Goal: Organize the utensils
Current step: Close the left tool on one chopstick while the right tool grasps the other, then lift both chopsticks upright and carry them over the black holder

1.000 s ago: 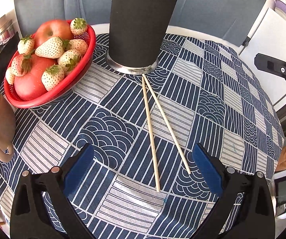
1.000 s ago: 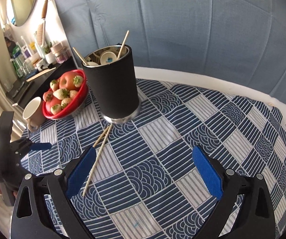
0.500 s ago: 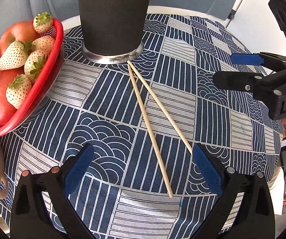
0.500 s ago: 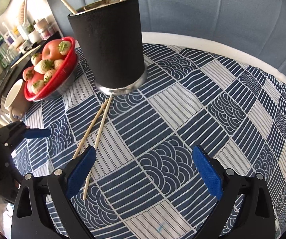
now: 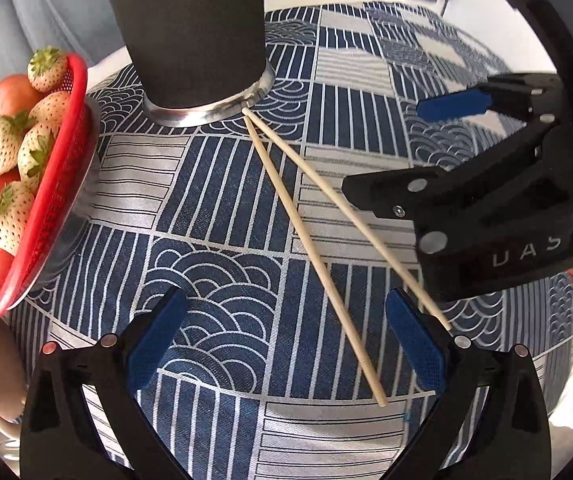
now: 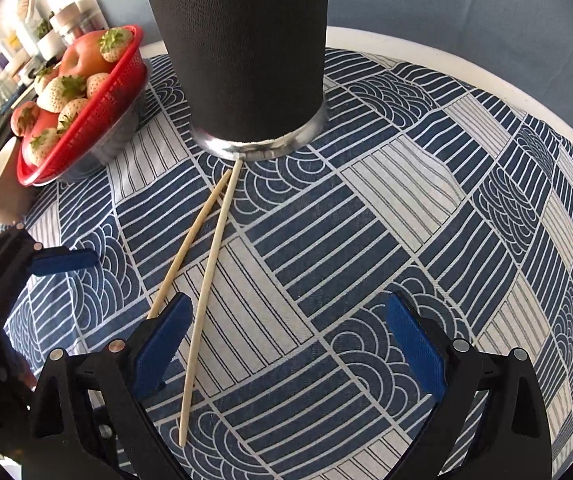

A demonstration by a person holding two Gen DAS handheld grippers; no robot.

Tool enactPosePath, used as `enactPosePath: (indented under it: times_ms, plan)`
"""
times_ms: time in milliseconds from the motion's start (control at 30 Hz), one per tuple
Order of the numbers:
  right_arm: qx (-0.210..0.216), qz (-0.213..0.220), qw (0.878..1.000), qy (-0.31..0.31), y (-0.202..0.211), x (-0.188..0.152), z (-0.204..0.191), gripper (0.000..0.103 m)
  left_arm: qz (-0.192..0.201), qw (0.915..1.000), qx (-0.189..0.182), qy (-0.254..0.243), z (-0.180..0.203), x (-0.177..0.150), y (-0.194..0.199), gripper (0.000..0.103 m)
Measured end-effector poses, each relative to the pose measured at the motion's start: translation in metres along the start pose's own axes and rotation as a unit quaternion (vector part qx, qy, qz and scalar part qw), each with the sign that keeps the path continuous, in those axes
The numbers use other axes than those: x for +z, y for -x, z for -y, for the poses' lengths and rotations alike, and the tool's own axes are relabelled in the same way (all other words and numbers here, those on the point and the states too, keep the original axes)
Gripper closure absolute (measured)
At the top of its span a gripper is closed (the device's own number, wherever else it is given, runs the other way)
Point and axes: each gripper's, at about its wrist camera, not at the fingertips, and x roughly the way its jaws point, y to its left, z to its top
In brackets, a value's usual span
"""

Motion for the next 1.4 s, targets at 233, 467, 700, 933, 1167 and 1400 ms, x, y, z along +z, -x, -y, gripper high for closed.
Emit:
enactPosePath:
  times_ms: [233,467,700,933,1167,1400]
  plan:
    - [-0.022,-0.003,1.000,-0.017,-0.013,-0.001,-0.009,0.008,0.006,1.0000,-0.006,0.002,-0.005,-0.002,-0.001,0.005]
    - [-0.025,-0.012,0.999,-0.018,-0.019,0.005,-0.009,0.009,0.007,0.9997,0.001,0.022,-0.007,-0.004,0.000,0.005]
    - [-0.034,0.007,0.999,-0.036,-0.004,0.003,-0.007,0.088,-0.015,0.9991,0.003,0.041,-0.027,-0.002,0.014,0.061]
    - [-0.027,-0.015,0.997,-0.076,0.001,-0.006,0.019,0.099,-0.041,0.9952,-0.020,0.087,-0.050,-0.021,0.024,0.098]
    - [-0.003,0.006,0.991,-0.132,0.033,-0.018,0.049,0.099,-0.037,0.9943,-0.049,0.087,-0.049,-0.030,0.048,0.098]
    - [-0.018,0.051,0.990,-0.129,0.078,-0.005,0.057,0.099,0.001,0.9973,-0.034,0.066,-0.047,-0.020,0.088,0.098]
